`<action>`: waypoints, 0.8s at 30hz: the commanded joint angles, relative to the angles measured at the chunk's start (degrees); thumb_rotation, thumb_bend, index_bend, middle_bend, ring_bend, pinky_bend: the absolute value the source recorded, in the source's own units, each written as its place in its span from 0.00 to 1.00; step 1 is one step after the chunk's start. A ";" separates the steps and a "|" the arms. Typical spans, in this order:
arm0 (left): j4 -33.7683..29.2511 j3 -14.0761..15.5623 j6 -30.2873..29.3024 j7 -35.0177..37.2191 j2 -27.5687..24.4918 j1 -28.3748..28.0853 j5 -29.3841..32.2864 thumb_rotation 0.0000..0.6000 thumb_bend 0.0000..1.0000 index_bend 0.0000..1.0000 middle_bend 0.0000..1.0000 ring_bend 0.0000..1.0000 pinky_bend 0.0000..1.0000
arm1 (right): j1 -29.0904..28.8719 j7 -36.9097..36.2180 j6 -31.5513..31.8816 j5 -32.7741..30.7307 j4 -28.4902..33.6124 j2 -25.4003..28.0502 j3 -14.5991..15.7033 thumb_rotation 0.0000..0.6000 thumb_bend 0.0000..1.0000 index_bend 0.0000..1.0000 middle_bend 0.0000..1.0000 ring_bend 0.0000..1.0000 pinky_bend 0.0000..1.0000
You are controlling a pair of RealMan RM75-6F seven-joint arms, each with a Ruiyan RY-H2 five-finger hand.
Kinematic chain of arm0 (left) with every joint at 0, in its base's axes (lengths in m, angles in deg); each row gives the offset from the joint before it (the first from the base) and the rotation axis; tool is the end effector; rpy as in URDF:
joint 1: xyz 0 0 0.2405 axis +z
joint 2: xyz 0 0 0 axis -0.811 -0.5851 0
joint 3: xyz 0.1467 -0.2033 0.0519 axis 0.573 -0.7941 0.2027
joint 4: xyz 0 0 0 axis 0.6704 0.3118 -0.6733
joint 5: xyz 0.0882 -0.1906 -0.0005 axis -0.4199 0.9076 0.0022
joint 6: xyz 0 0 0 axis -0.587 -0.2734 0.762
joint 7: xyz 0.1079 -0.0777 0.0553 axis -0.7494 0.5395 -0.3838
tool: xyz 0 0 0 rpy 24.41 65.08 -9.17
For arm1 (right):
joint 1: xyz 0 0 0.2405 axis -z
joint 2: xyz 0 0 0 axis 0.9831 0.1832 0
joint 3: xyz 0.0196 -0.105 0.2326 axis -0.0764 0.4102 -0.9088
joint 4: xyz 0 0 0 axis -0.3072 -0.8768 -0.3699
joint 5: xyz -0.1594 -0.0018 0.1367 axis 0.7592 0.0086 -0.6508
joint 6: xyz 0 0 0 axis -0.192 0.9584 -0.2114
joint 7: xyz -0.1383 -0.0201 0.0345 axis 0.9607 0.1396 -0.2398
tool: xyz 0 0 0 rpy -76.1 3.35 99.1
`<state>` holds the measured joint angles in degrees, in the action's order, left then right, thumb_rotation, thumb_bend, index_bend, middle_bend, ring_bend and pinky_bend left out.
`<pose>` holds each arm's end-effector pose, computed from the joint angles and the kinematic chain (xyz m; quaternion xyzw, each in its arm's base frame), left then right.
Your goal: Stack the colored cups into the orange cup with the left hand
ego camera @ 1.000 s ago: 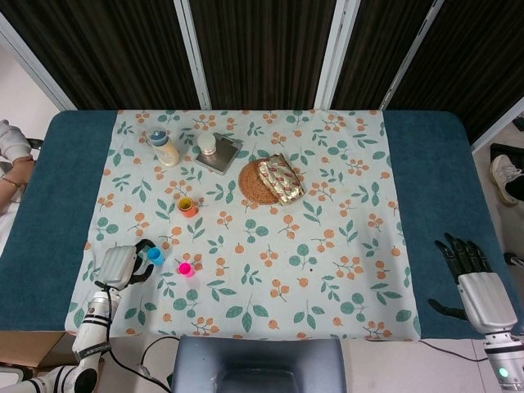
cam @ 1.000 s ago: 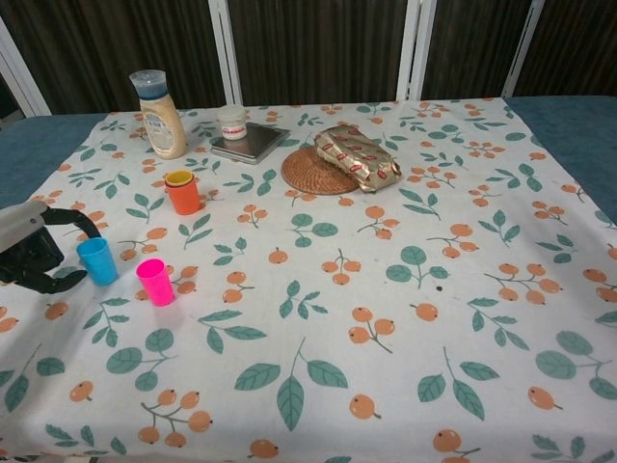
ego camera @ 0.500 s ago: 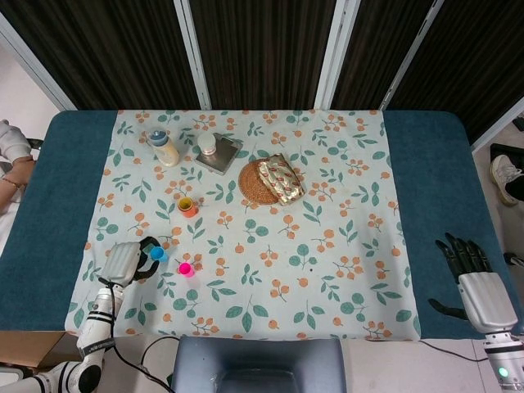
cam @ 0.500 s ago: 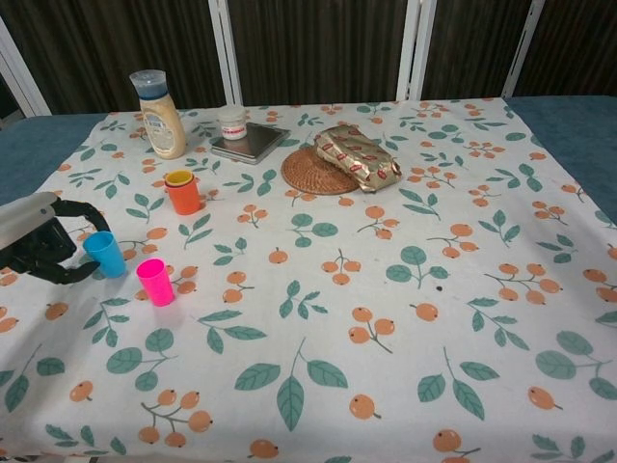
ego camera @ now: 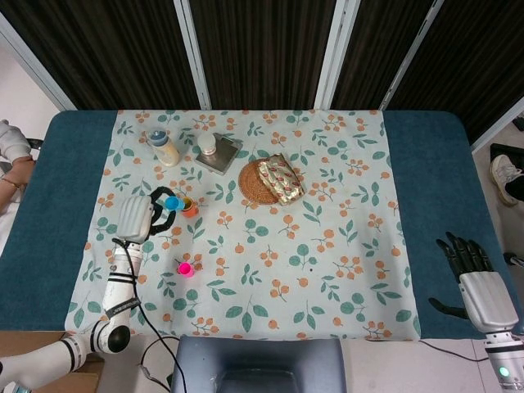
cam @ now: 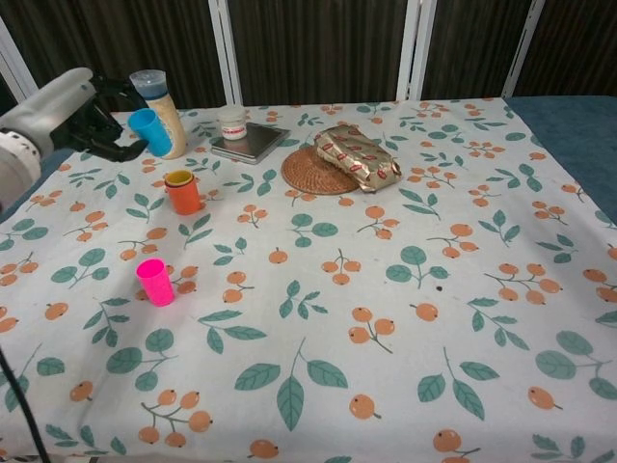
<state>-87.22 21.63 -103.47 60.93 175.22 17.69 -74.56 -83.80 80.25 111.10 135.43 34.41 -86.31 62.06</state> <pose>-0.1755 0.3799 0.0214 -0.5571 -0.4230 -0.5114 0.4992 -0.3133 -0.1688 0.1603 0.6334 -0.3829 0.3654 0.5645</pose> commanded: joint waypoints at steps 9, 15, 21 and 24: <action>19.71 -2.41 5.89 -3.63 11.02 -9.18 5.24 1.00 0.40 0.63 1.00 1.00 1.00 | 0.02 -1.07 -0.02 -1.26 -0.15 0.69 -0.69 1.00 0.19 0.00 0.00 0.00 0.00; 23.44 -1.28 7.85 -1.02 11.93 -9.31 5.08 1.00 0.39 0.63 1.00 1.00 1.00 | 0.02 -1.14 -0.08 -1.46 -0.14 0.77 -0.80 1.00 0.19 0.00 0.00 0.00 0.00; 24.26 -0.14 8.49 -0.16 12.12 -8.99 4.61 1.00 0.39 0.62 1.00 1.00 1.00 | 0.04 -0.82 -0.08 -1.43 -0.03 0.64 -0.77 1.00 0.19 0.00 0.00 0.00 0.00; 24.18 0.32 8.82 0.04 12.11 -8.78 4.52 1.00 0.39 0.59 1.00 1.00 1.00 | 0.06 -0.70 -0.07 -1.54 -0.06 0.57 -0.82 1.00 0.19 0.00 0.00 0.00 0.00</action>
<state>-63.03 21.90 -94.69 60.95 187.33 8.87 -70.01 -83.73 79.54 111.04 133.90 34.35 -85.74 61.24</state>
